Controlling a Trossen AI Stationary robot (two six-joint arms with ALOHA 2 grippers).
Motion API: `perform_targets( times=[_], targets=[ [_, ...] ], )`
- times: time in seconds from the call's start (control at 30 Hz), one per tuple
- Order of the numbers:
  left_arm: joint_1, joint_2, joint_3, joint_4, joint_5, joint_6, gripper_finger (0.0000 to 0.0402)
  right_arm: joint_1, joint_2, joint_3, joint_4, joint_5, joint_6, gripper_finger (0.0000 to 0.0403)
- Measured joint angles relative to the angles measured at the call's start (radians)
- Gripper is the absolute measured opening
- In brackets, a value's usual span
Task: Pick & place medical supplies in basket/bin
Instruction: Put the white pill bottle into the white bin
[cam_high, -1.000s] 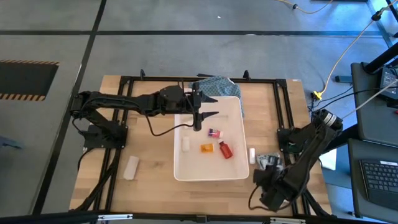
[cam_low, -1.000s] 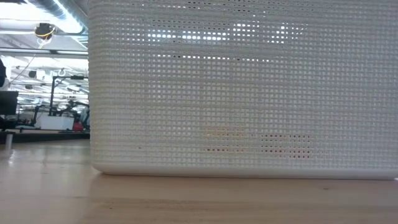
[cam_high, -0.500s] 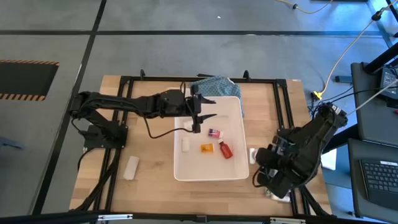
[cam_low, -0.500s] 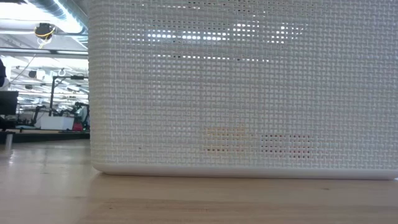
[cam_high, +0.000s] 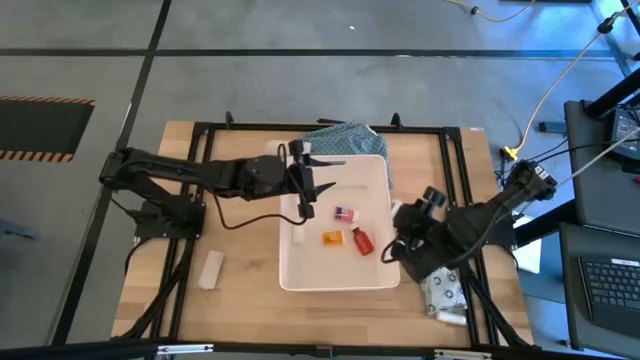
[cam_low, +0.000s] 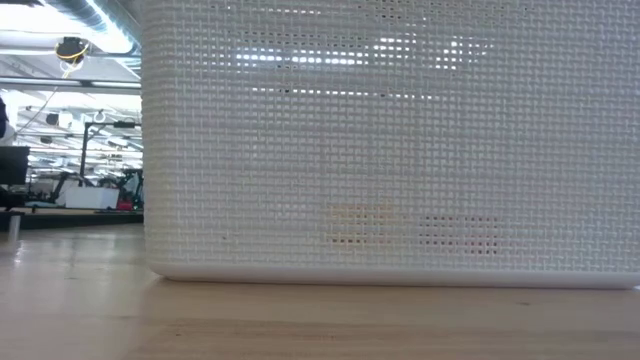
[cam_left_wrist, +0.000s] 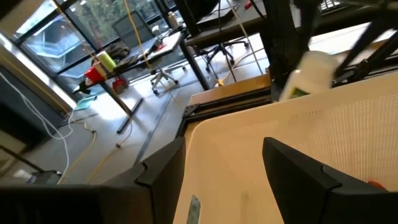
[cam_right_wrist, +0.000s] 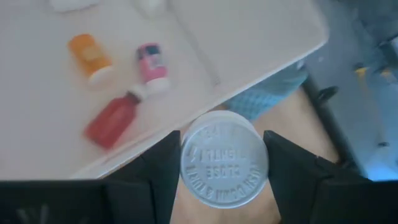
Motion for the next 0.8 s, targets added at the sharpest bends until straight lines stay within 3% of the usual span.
perform_targets(
  times=[0.37, 0.53, 0.67, 0.8],
  targets=[
    [-0.082, -0.016, 0.001, -0.041, -0.108, 0.031, 0.0207, -0.246, 0.0, 0.0, 0.005, 0.247, -0.258, 0.0199],
    [-0.112, -0.016, 0.001, -0.077, -0.224, 0.071, 0.0207, -0.288, 0.0, 0.031, 0.007, 0.342, -0.344, 0.0205],
    [-0.138, -0.016, 0.001, -0.148, -0.364, 0.056, 0.0207, -0.292, -0.001, 0.1, 0.094, 0.331, -0.457, 0.0204],
    [-0.166, -0.024, 0.001, -0.325, -0.454, -0.084, 0.0207, -0.275, -0.002, 0.157, 0.27, 0.222, -0.647, 0.0202]
  ],
)
